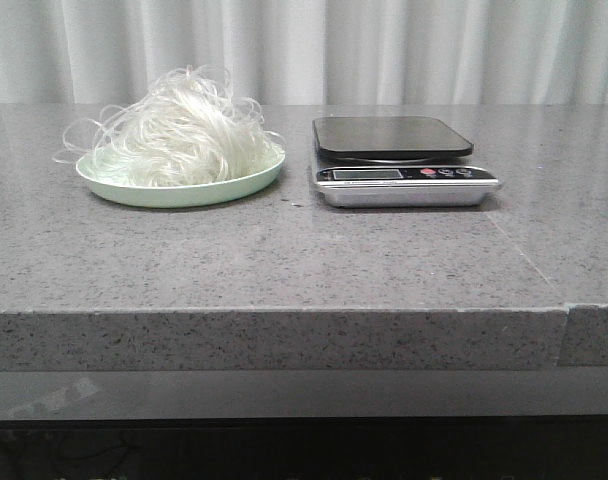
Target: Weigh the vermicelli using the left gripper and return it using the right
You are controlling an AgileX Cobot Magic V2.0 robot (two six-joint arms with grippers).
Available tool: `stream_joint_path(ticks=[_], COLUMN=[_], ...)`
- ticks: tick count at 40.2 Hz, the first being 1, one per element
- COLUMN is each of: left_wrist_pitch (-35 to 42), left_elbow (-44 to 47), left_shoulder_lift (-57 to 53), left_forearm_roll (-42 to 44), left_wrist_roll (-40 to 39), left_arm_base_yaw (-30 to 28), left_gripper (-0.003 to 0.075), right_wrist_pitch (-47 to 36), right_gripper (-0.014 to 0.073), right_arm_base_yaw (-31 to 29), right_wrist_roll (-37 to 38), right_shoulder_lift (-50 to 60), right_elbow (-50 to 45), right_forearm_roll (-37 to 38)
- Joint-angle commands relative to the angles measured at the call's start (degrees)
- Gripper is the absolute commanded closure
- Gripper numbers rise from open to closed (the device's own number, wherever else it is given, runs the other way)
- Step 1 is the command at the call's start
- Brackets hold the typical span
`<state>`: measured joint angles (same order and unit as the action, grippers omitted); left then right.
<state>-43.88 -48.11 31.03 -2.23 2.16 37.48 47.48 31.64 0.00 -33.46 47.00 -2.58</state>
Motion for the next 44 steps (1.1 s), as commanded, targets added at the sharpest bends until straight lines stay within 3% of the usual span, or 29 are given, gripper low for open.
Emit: stream_joint_path(ticks=[1,29,35,44], left_wrist_pitch=[4.2,4.2,8.8,22.8], left_elbow=[-1.5,-1.0,2.1,16.6], left_shoulder_lift=[0.2,-0.4,-3.6,-14.6], left_forearm_roll=[-0.1,0.2,0.8,0.8], left_wrist_roll=[-0.3,-0.3,-0.3,-0.3], left_arm_base_yaw=[0.0,-0.2,-5.5,-17.3], left_gripper=[0.0566,0.0565,0.0566,0.0566], right_wrist_pitch=[-3.5,-3.5,-3.5,-3.4], right_gripper=[0.0432,0.0435,0.0435,0.0435], right_arm_base_yaw=[-0.3,-0.3,-0.3,-0.3], right_wrist_roll=[0.0,0.0,0.0,0.0], right_shoulder_lift=[-0.1,-0.1,-0.1,-0.1], right_elbow=[1.2,1.2,1.2,1.2], right_forearm_roll=[0.1,0.1,0.1,0.1])
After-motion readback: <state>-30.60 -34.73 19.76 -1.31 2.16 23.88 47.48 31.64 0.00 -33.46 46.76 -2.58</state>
